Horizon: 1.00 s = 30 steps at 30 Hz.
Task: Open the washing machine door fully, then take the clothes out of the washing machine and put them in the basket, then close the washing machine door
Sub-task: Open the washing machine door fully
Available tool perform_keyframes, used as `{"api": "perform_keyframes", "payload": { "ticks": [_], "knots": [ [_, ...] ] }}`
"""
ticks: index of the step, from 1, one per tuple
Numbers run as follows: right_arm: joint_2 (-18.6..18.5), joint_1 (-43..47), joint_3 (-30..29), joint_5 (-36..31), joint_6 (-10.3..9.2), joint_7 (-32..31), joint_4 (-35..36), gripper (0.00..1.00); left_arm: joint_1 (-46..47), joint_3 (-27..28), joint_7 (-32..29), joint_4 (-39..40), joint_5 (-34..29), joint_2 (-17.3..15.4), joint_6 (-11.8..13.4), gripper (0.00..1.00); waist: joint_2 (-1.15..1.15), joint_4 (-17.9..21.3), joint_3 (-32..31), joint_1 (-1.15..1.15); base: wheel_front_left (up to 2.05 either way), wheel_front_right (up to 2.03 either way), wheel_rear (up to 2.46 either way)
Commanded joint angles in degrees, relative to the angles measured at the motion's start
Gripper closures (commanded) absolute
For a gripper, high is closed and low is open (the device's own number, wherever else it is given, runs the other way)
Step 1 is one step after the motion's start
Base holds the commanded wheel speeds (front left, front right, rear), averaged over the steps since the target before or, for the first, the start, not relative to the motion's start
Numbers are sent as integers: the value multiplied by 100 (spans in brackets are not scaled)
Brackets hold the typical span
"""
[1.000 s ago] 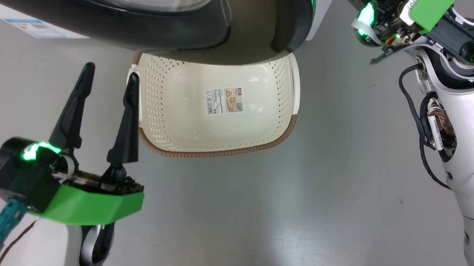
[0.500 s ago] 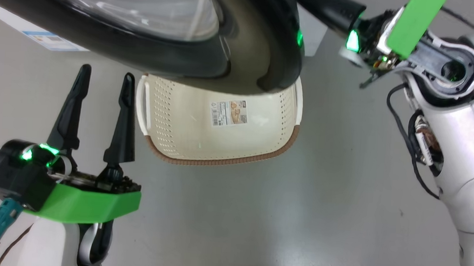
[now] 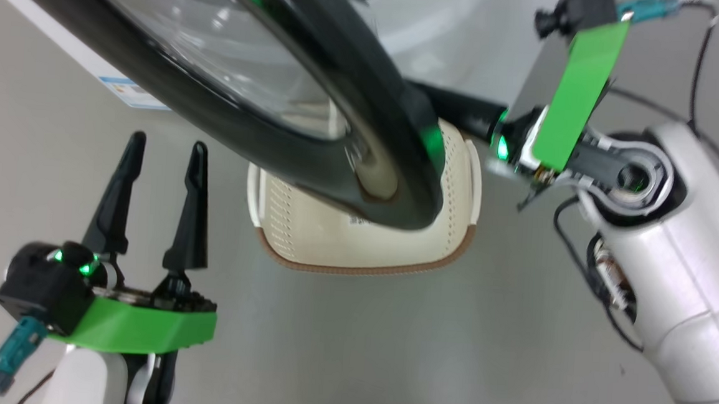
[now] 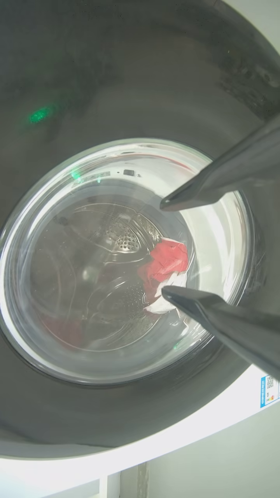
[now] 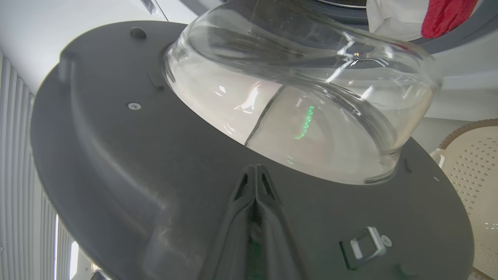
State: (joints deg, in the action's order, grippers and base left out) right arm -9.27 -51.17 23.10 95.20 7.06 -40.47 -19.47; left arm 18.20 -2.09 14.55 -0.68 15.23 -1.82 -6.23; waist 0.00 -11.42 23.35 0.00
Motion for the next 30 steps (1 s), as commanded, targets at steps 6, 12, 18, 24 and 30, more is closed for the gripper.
{"api": "perform_keyframes", "payload": {
  "ticks": [6, 12, 18, 24, 30],
  "knots": [
    [144, 485, 169, -79, 43, -123, 160, 100, -283, 52, 45, 2, 94, -106, 90, 0, 0, -426, -546, 0, 0, 0, 0],
    [177, 777, 263, -64, 43, -232, 196, 100, -423, -70, 45, -127, 149, -106, 175, 0, 0, -663, -874, 0, 0, 0, 0],
    [160, 1031, 391, -136, 43, -325, 271, 100, -537, -166, 45, -186, 175, -106, 213, 0, 0, -870, -1131, 0, 0, 0, 0],
    [224, 1221, 460, -131, 43, -360, 246, 100, -617, -227, 45, -233, 215, -106, 282, 0, 0, -1132, -1313, 0, 0, 0, 0],
    [292, 1319, 510, -107, 43, -433, 249, 100, -671, -300, 45, -302, 264, -106, 314, 0, 0, -1437, -1457, 0, 0, 0, 0]
  ]
}}
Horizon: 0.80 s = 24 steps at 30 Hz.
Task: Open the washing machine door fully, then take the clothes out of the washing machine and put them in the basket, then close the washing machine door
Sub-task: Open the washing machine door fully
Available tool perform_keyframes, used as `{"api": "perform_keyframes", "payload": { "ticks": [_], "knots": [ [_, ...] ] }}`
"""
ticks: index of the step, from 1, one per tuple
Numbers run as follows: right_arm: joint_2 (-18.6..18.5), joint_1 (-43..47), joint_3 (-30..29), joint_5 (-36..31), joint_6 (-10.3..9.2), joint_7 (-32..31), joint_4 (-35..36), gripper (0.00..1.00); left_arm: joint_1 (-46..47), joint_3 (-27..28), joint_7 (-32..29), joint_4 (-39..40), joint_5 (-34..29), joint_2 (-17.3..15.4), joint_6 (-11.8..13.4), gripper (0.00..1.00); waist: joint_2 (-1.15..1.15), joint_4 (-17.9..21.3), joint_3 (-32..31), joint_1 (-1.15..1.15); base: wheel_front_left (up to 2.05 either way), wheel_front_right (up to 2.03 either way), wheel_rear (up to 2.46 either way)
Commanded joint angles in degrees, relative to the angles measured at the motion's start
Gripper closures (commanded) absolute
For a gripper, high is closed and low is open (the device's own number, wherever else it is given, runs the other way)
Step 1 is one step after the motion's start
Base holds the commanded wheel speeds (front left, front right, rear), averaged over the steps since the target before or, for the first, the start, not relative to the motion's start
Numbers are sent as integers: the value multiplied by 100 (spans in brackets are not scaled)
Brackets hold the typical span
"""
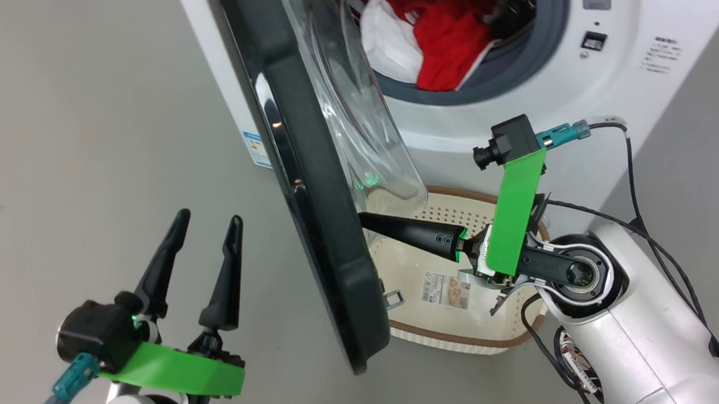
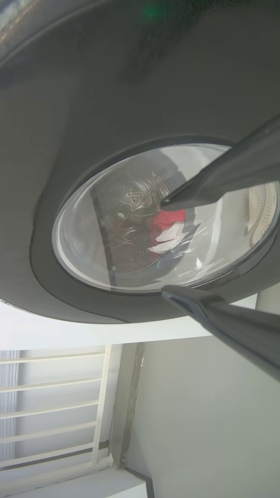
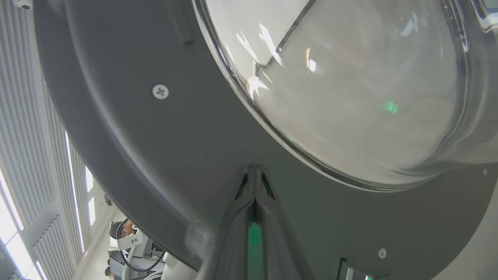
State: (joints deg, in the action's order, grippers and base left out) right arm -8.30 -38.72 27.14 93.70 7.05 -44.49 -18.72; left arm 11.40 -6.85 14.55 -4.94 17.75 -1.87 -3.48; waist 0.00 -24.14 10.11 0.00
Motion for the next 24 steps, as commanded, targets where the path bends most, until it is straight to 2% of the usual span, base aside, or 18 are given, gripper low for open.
{"api": "perform_keyframes", "payload": {
  "ticks": [1, 11, 24],
  "knots": [
    [206, 88, 115, 46, 44, -43, 168, 100, 2, 160, 45, 110, 19, -100, 41, 0, 0, -219, -161, 0, 0, 0, 0],
    [297, 226, 183, 40, 44, -115, 117, 100, -66, 51, 45, 0, 68, -100, 97, 0, 0, -687, -442, 0, 0, 0, 0],
    [463, 105, 376, 25, 44, -173, -66, 100, -225, 249, 45, 49, 83, -100, 158, 0, 0, -713, -489, 0, 0, 0, 0]
  ]
}}
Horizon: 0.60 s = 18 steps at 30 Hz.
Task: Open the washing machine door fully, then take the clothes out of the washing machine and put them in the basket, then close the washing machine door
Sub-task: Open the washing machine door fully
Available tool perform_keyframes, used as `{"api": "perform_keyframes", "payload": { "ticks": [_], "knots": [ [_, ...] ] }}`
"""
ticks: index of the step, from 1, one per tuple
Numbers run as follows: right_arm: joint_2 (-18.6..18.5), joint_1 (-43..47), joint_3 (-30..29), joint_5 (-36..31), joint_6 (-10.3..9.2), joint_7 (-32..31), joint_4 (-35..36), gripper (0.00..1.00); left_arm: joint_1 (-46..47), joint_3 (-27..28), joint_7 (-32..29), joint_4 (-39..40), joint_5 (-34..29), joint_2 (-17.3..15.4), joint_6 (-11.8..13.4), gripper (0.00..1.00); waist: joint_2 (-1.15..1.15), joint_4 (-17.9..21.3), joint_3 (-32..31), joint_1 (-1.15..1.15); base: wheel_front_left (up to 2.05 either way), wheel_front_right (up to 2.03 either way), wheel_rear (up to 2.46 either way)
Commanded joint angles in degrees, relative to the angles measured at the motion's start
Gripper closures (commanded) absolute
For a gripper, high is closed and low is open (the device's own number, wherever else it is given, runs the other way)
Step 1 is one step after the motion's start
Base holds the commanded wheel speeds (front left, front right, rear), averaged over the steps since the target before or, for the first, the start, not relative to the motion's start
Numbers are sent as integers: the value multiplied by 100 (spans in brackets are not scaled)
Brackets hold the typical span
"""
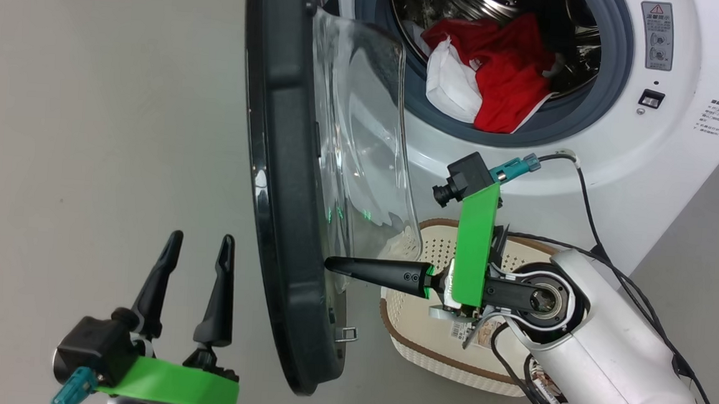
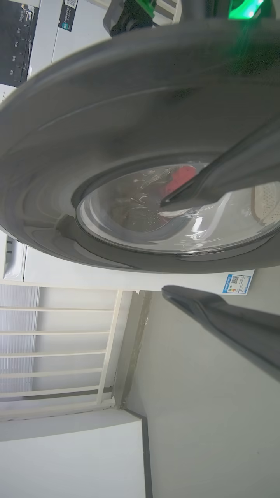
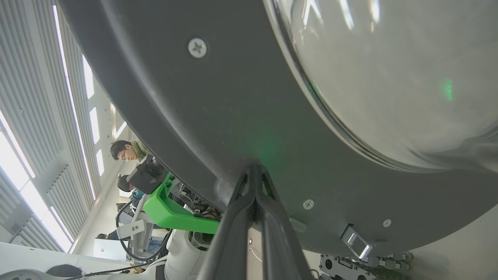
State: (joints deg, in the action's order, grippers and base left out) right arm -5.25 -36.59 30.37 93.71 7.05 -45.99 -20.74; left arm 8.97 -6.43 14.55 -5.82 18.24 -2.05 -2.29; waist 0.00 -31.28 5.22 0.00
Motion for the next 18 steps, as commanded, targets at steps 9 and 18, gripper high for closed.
{"api": "perform_keyframes", "payload": {
  "ticks": [9, 18],
  "knots": [
    [185, -95, 81, -40, 44, 14, 94, 100, -20, 207, 45, 34, 42, -83, 31, 0, 0, 12, -42, 0, 0, 0, 0],
    [72, 137, 13, -365, 44, 358, 311, 0, -78, 249, 45, -111, -28, -83, -16, 0, 0, 51, -207, 0, 0, 0, 0]
  ]
}}
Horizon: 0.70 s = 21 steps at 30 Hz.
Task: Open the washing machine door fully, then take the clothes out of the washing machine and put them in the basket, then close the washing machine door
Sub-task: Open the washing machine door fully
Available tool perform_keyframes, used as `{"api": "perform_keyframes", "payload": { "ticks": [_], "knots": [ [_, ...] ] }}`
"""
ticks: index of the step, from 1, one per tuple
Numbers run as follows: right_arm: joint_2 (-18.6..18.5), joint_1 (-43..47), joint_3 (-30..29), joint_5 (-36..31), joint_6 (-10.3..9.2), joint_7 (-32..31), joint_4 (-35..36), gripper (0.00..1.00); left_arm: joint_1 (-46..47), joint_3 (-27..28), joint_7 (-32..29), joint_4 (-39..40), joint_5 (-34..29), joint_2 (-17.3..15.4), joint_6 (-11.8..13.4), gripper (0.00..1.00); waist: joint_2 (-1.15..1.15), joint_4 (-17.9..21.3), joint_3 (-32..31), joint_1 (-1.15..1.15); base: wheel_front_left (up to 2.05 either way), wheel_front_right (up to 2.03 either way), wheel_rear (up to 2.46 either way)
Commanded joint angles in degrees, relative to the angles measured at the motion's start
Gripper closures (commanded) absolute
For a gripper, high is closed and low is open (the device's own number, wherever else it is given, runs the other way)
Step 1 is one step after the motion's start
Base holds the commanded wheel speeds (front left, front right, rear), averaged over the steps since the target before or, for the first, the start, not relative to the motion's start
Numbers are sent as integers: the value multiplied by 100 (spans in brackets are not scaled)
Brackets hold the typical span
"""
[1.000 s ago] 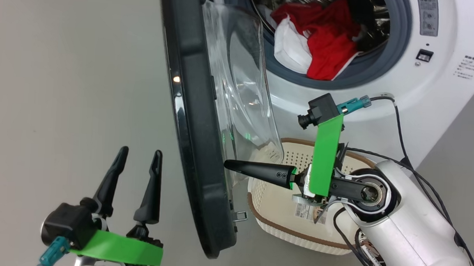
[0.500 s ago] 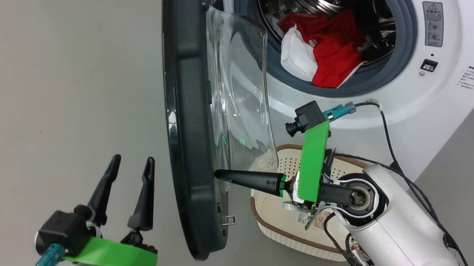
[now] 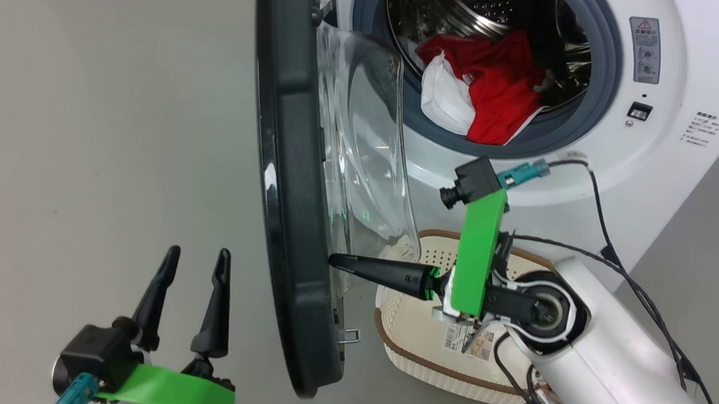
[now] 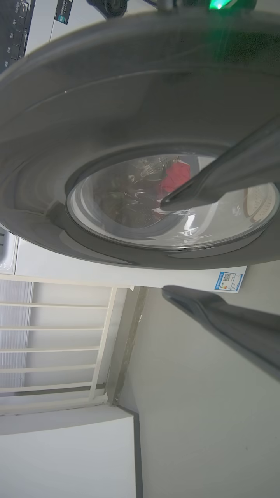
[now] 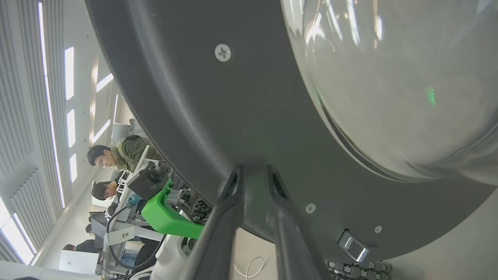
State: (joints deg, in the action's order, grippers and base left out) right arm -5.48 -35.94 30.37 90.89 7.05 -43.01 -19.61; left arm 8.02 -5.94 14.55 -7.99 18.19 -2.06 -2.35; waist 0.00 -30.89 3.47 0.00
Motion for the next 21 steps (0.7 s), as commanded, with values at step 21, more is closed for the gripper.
{"api": "perform_keyframes", "payload": {
  "ticks": [21],
  "knots": [
    [-1119, 820, 579, -3510, 44, 4738, -68, 0, -139, 252, 45, -95, -255, -82, -169, 0, 0, 138, -403, 0, 0, 0, 0]
  ]
}}
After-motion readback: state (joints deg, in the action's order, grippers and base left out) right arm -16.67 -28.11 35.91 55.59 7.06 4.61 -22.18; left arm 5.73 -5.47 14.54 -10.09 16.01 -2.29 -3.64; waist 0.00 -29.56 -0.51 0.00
